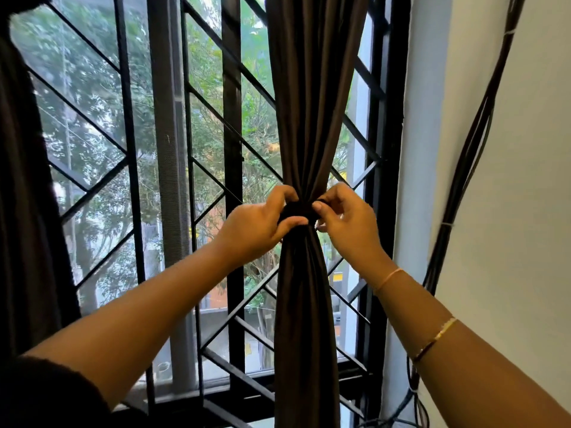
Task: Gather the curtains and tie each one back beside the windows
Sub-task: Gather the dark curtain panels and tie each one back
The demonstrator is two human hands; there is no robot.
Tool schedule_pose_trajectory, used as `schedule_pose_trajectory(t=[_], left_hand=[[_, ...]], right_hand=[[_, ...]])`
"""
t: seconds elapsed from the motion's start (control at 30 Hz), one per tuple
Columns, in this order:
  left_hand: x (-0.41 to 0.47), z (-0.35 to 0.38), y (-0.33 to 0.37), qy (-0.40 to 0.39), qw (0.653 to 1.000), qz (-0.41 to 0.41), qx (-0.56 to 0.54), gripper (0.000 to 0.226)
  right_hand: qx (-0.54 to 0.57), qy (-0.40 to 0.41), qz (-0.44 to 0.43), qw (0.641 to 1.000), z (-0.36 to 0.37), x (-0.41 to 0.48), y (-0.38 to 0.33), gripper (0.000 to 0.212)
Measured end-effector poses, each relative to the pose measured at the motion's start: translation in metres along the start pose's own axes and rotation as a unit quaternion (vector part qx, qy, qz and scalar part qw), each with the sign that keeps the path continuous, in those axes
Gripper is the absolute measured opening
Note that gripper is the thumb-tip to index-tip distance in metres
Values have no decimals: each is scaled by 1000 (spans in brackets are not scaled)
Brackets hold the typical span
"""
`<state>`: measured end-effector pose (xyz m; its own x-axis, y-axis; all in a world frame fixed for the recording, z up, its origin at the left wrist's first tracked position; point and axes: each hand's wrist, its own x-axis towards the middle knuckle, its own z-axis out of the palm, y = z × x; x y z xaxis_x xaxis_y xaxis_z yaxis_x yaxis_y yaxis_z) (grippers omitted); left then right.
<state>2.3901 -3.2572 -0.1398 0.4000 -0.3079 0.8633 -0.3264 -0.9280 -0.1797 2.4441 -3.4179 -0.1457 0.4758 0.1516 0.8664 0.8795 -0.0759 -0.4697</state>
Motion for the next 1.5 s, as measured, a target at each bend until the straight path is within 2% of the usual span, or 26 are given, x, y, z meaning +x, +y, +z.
schedule_pose_trajectory(t=[0.1,0.2,0.4,0.5,0.57,0.63,0.7,0.73,0.8,0.9,1.0,1.07,1.13,1.27,1.4,1.5], left_hand=[[2,-7,-4,-26,997,57,44,41],[2,-11,-5,-27,992,106,66,31],[3,-19,4,18,975,192,109,18],[-1,-14,10,24,972,205,116,15],[-8,-7,9,12,983,155,102,18],[-17,3,8,-27,999,32,28,28],[-22,14,7,-55,992,-87,-77,32],[-22,19,7,-46,988,-110,-95,30],[-18,25,8,-36,989,-118,-77,24],[-12,24,8,-35,993,-104,-31,30],[-10,19,14,-8,999,-26,-25,37],[-7,14,21,13,999,17,-28,32],[-7,11,21,24,999,25,-37,26],[-20,17,18,23,998,-45,-39,33],[-27,34,27,-4,991,-106,-88,28],[-34,43,37,9,973,-169,-155,28]], right_hand=[[99,21,90,991,-9,-1,4,24],[161,36,143,976,-18,2,6,24],[186,41,166,968,-36,17,10,23],[187,34,182,965,-33,17,17,22],[186,37,193,963,-26,13,23,24],[188,41,201,961,-20,8,28,25],[188,47,210,958,-16,6,31,25],[194,51,218,955,-14,5,32,24],[222,60,244,942,-11,4,32,21],[260,58,267,926,-10,3,35,18],[264,57,270,924,-9,6,37,18],[268,58,280,920,-5,11,37,19],[283,57,293,912,0,12,37,21],[299,78,309,900,10,10,33,21],[188,157,227,943,26,-4,22,10],[161,91,154,971,43,-26,15,30]])
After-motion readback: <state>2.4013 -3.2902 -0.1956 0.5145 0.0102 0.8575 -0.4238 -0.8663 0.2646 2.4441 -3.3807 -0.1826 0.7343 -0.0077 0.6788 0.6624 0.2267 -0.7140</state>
